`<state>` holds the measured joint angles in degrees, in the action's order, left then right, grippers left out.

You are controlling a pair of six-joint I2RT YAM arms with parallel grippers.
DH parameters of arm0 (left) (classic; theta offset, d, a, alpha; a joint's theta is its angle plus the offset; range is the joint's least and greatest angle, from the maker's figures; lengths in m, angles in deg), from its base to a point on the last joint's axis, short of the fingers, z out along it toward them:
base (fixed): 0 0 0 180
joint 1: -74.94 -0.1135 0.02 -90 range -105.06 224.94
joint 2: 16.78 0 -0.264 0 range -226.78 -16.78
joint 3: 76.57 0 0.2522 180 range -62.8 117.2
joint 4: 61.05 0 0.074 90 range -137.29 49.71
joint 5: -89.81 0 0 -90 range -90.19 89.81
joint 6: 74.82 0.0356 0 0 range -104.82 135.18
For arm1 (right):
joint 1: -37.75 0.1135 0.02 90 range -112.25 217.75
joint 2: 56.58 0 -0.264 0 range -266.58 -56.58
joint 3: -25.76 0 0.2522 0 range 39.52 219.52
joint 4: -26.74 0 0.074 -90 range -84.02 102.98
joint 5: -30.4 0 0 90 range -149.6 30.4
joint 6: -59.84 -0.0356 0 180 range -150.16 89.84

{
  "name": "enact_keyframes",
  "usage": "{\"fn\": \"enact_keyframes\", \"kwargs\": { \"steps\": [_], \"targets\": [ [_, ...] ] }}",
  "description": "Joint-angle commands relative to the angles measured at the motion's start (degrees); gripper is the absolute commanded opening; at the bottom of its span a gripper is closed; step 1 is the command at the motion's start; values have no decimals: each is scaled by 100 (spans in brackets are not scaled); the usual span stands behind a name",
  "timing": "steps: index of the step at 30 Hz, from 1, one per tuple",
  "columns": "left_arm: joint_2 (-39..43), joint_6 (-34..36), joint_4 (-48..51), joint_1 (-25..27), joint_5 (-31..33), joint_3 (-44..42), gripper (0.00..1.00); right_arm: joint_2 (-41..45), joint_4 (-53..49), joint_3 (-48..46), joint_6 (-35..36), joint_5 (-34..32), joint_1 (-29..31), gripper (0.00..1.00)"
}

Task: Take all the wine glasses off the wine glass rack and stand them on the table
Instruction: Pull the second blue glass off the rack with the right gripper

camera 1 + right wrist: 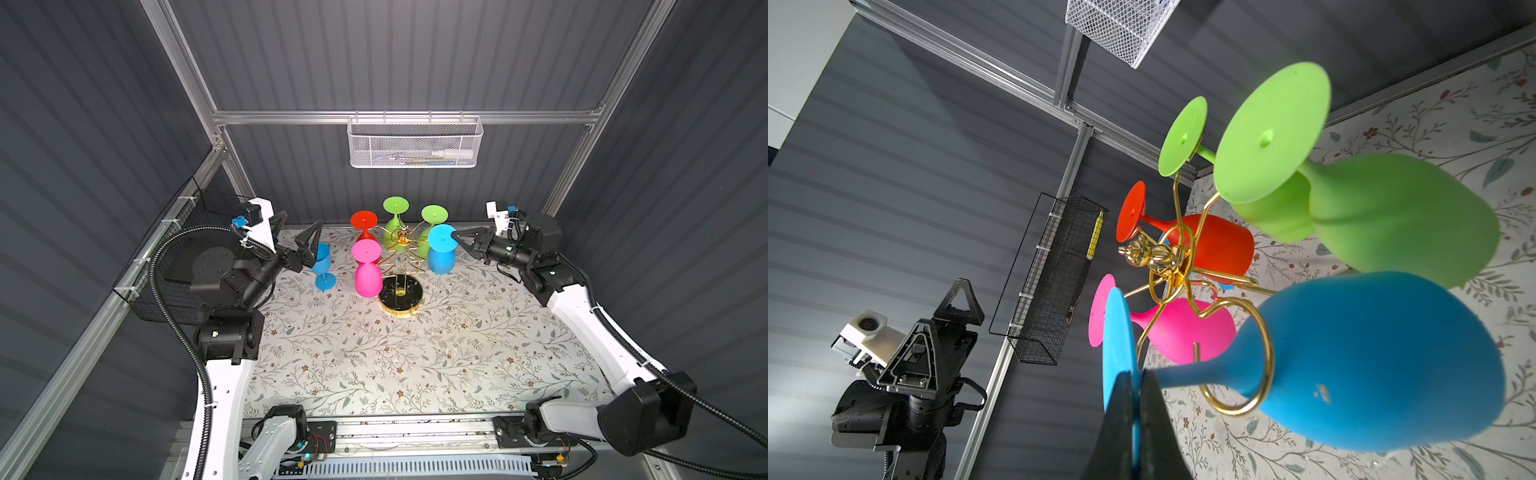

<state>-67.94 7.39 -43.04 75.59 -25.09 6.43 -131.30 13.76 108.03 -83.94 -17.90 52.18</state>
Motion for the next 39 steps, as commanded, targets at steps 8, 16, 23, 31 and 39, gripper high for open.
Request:
{"fn": "enact_keyframes", "kwargs": {
  "steps": [8, 16, 23, 31, 39],
  "targets": [
    [181, -45, 23, -26, 56, 64, 93, -43, -77, 241, 222, -292, 238, 0],
    [281, -33, 54, -26, 78, 52, 94, -233, -314, 536, 479, -592, 424, 0],
    [353, -18, 76, -22, 114, 39, 94, -402, -280, 608, 510, -690, 515, 0],
    [410, 16, 104, -25, 154, 12, 95, -602, -280, 774, 564, -680, 690, 0],
    [449, 32, 111, -29, 185, -37, 96, -712, -301, 841, 570, -680, 780, 0]
  ]
}}
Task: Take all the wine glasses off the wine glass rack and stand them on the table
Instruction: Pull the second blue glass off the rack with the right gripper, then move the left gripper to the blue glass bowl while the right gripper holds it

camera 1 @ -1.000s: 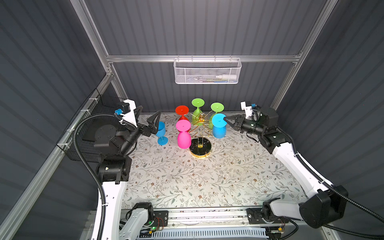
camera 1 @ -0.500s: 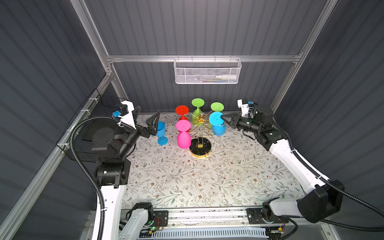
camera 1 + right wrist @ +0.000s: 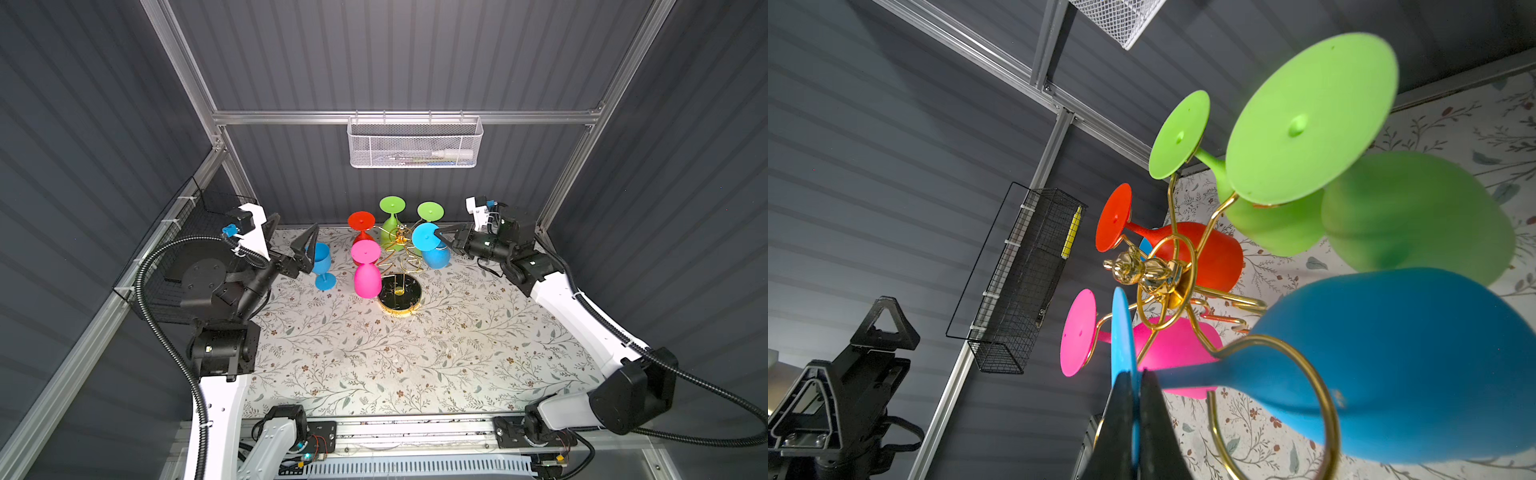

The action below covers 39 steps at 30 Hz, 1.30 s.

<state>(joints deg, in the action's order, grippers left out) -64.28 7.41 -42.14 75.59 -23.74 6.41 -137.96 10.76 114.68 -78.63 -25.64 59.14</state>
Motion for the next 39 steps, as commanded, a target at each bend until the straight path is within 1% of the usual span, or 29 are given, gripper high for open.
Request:
{"fn": "enact_keyframes", "kwargs": {
  "steps": [1, 16, 23, 28, 33, 35, 39],
  "targets": [
    [79, 39, 21, -22, 55, -40, 96, -45, -4, 175, 39, 93, 94, 0],
    [-26, -236, -105, -25, 154, -159, 96, 179, -487, 59, 360, -58, 142, 0],
    [-193, -740, -261, -24, 254, -245, 99, 387, -740, 41, 531, -142, 146, 0],
    [-274, -1127, -511, -26, 157, -333, 99, 632, -927, -17, 616, -192, 146, 0],
    [-337, -1378, -854, -26, -360, -381, 97, 934, -1045, -129, 628, -184, 138, 0],
    [-347, -1273, -951, -25, -668, -395, 97, 1071, -1093, -187, 606, -159, 131, 0],
    [-251, -867, -1347, -21, -1309, -646, 94, 1413, -1190, -262, 524, -58, 111, 0]
  ]
}}
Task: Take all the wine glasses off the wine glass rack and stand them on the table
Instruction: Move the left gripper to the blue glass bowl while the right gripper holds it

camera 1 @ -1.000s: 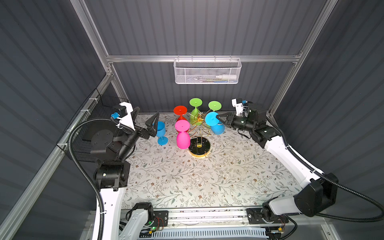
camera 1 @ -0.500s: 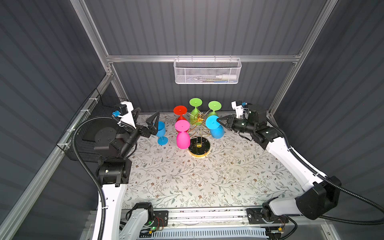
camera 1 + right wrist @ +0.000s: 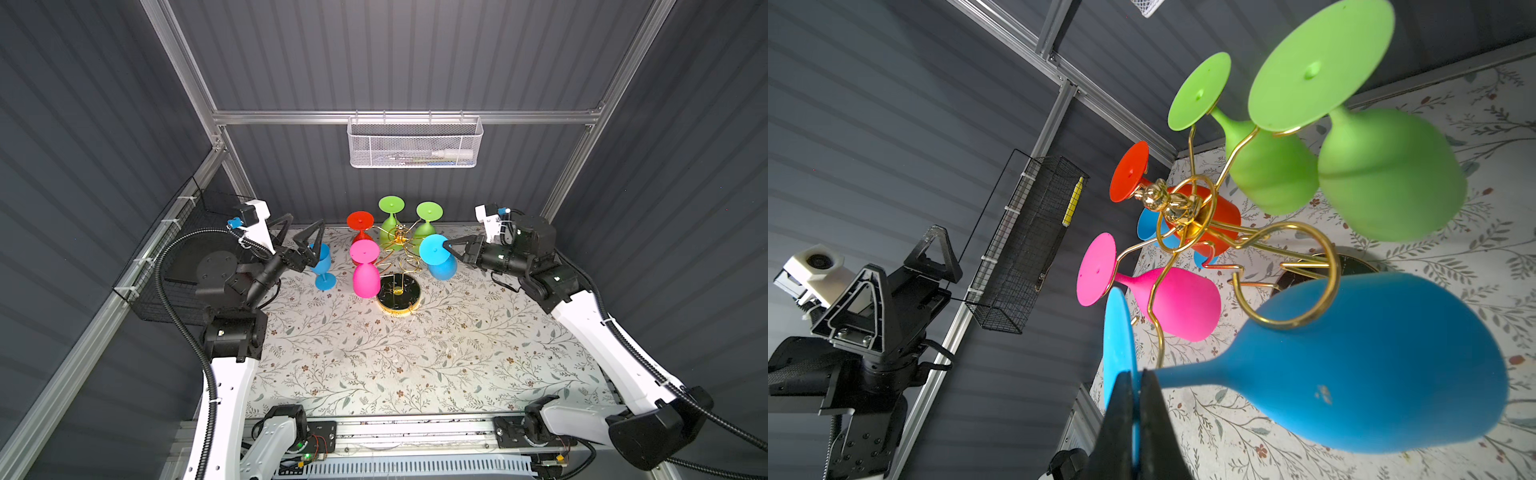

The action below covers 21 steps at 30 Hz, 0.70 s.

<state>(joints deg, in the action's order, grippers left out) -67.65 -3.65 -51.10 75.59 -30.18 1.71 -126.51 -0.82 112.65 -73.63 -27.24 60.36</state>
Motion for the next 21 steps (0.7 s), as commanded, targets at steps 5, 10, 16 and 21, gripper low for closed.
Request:
{"fn": "enact_keyframes", "kwargs": {
  "steps": [5, 10, 16, 21],
  "targets": [
    [305, 840, -822, -20, -1087, -552, 94, 759, -249, 36, -24, 181, -46, 0],
    [393, 1020, -1575, -12, -1413, -933, 93, 1019, -689, 359, 212, 179, -72, 0],
    [406, 1125, -2518, 64, -1822, -1264, 92, 1031, -946, 903, 377, 225, -108, 0],
    [223, 1859, -2496, 598, -1963, -1325, 91, 795, -231, 1094, -45, 710, -112, 0]
  ]
}}
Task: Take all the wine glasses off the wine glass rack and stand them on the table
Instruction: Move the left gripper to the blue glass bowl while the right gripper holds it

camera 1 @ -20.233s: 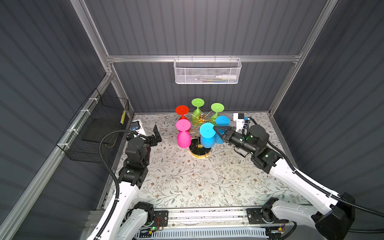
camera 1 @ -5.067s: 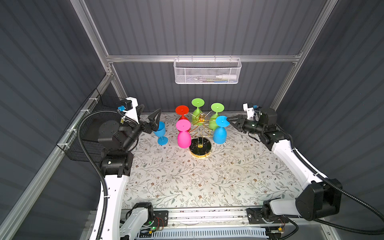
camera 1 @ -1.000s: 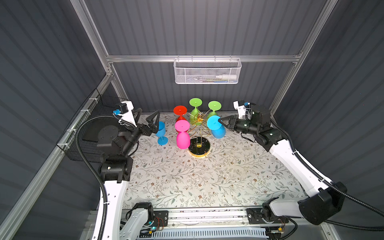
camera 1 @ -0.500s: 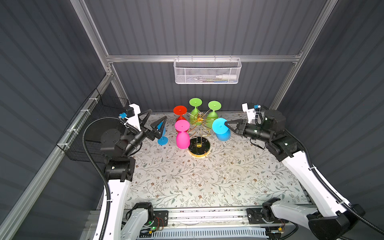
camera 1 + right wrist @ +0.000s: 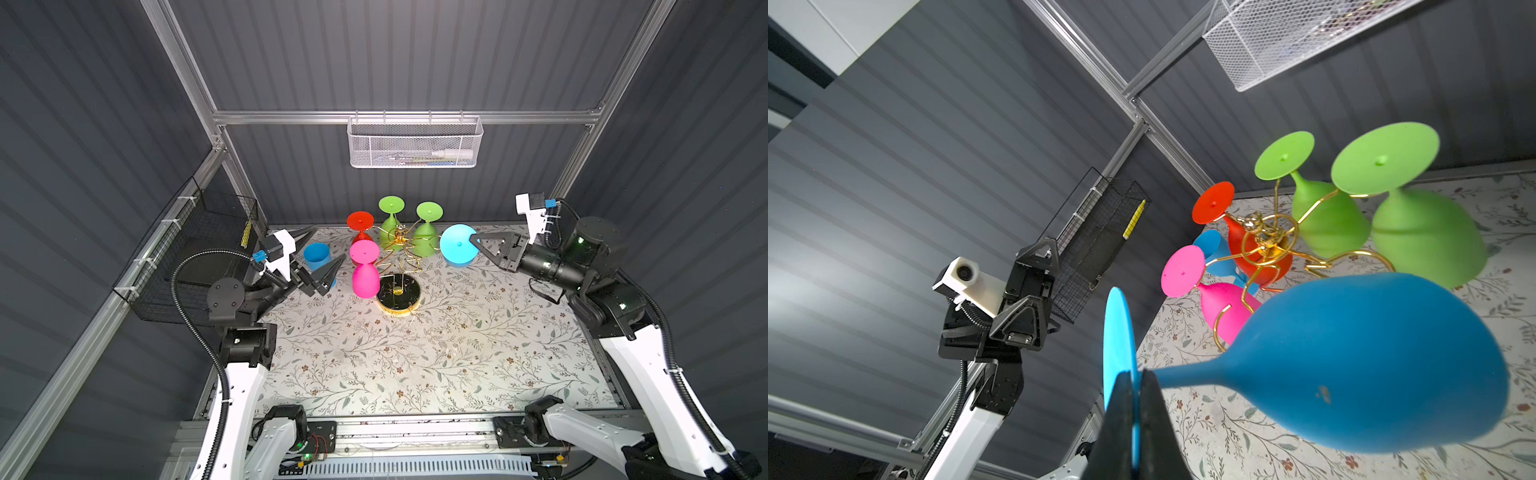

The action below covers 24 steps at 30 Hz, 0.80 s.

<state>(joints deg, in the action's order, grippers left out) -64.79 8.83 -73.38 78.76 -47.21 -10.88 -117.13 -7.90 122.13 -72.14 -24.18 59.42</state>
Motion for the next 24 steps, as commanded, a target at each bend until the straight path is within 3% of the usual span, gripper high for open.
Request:
{"fn": "enact_keyframes", "kwargs": {
  "steps": [1, 4, 14, 24],
  "targets": [
    [-96, 906, -81, 482, -197, -30, 91, -187, 604, 173, -266, 474, -15, 0],
    [-311, 1670, 566, 1096, 156, 205, 91, -318, 751, 405, -327, 588, -14, 0],
    [-1204, 2478, 680, 2214, 770, 630, 91, -831, 1647, 591, -878, 1098, 34, 0],
    [-2020, 2649, -25, 2670, 1028, 832, 92, -782, 1946, 541, -1138, 1394, 117, 0]
  ]
}}
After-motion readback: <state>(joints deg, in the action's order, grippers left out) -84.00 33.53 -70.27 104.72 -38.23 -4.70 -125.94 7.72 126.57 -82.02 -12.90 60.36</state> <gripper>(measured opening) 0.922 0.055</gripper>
